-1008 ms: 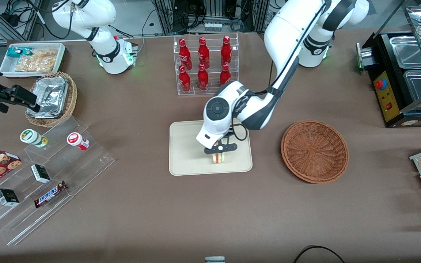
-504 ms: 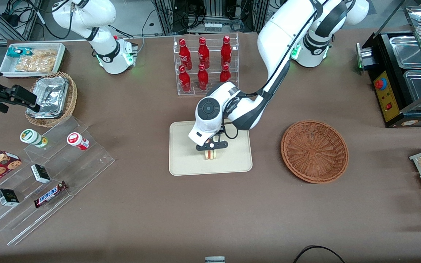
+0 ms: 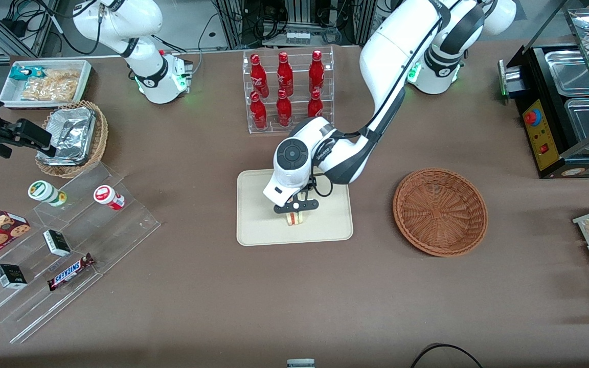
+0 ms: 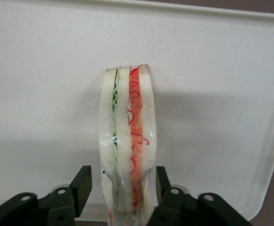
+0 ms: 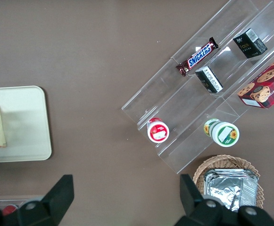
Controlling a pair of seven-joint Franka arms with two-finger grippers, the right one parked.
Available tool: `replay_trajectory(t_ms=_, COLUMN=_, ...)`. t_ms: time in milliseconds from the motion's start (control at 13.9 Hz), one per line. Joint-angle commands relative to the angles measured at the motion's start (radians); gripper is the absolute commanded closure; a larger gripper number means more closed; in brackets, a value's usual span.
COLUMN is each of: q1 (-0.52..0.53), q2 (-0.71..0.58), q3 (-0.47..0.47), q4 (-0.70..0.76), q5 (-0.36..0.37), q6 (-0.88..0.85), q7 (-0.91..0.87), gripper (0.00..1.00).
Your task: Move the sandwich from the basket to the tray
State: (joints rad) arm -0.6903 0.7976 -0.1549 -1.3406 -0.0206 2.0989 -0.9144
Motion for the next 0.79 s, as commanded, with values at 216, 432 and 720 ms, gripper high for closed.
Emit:
replay_trajectory(t_ms=216, q1=0.009, q2=-0.136, q3=0.011, q4=0.003, q5=-0.002, q6=-0.115, q7=-0.007, gripper=0.00)
replay_trajectory(t_ms=432, q1=0.028, q2=-0.198, q3=0.031, q4=0.001, q5=0.016, q6=-0.207, q7=0.003, gripper=0.00)
replay_trajectory(t_ms=720, q1=0.046, q2=-0.282, q3=0.099, q4=-0.028, q5=0.100, q6=-0.367, q7=0.092, gripper=0.00)
